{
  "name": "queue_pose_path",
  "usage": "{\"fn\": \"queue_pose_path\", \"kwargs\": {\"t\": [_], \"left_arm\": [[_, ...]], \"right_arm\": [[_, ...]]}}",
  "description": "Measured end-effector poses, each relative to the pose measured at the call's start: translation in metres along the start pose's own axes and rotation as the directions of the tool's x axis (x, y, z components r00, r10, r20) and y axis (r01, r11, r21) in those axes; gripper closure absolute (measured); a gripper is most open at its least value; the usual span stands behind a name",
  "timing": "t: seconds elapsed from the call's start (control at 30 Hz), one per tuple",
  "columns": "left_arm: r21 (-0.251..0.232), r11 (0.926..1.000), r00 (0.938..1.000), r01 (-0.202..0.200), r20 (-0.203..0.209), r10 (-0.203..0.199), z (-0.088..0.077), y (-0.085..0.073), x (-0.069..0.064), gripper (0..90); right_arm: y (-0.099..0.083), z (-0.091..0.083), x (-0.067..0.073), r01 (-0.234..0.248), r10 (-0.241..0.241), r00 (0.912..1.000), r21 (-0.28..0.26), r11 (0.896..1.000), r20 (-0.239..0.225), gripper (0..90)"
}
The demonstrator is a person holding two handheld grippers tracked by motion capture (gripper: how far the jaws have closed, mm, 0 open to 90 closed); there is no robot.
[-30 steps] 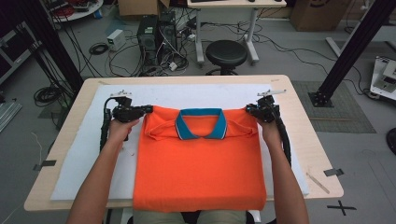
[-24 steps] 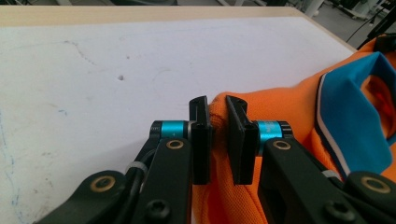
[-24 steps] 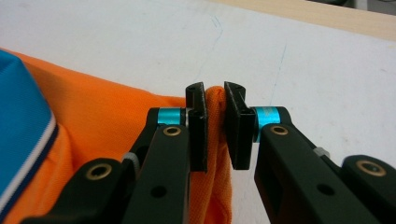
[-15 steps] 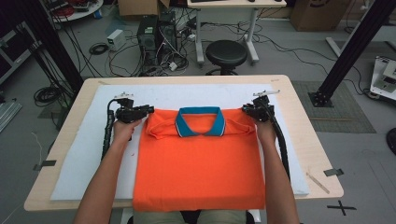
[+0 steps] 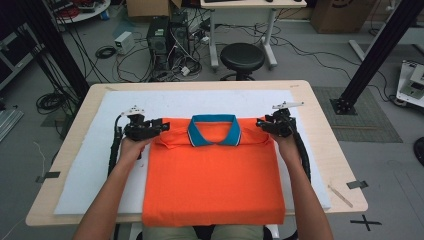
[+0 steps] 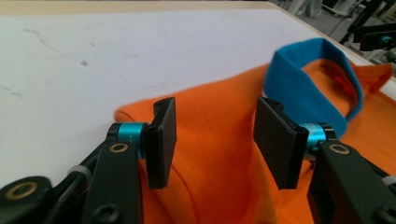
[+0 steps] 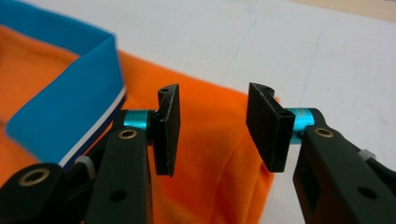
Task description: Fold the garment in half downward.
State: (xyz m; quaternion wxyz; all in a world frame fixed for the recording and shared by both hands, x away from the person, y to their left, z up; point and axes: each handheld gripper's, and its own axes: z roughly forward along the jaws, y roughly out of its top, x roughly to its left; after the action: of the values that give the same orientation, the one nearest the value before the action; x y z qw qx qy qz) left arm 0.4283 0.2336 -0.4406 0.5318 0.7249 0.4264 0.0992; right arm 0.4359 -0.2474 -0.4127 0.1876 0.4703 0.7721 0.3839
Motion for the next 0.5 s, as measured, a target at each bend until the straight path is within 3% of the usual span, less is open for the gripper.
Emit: {"fn": "queue_pose_path", "kwargs": {"t": [0.3,0.4,0.5], "left_arm": [[0.060,0.9941,0.9953,-0.090,0.041,0.088,-0.001,-0.014,-0.018,50.1],[0.096,0.9881,0.9927,-0.120,0.021,0.118,0.001,-0.018,-0.021,58.9],[0.103,0.9831,0.9885,-0.151,0.008,0.151,0.001,-0.020,-0.025,74.9]], "right_arm": [[-0.016,-0.007,0.019,0.067,-0.065,0.9938,0.027,0.997,-0.091,64.6],[-0.019,-0.006,0.025,0.114,-0.111,0.9919,0.059,0.992,-0.062,72.2],[-0.022,-0.005,0.025,0.120,-0.117,0.9914,0.063,0.991,-0.058,80.3]]}}
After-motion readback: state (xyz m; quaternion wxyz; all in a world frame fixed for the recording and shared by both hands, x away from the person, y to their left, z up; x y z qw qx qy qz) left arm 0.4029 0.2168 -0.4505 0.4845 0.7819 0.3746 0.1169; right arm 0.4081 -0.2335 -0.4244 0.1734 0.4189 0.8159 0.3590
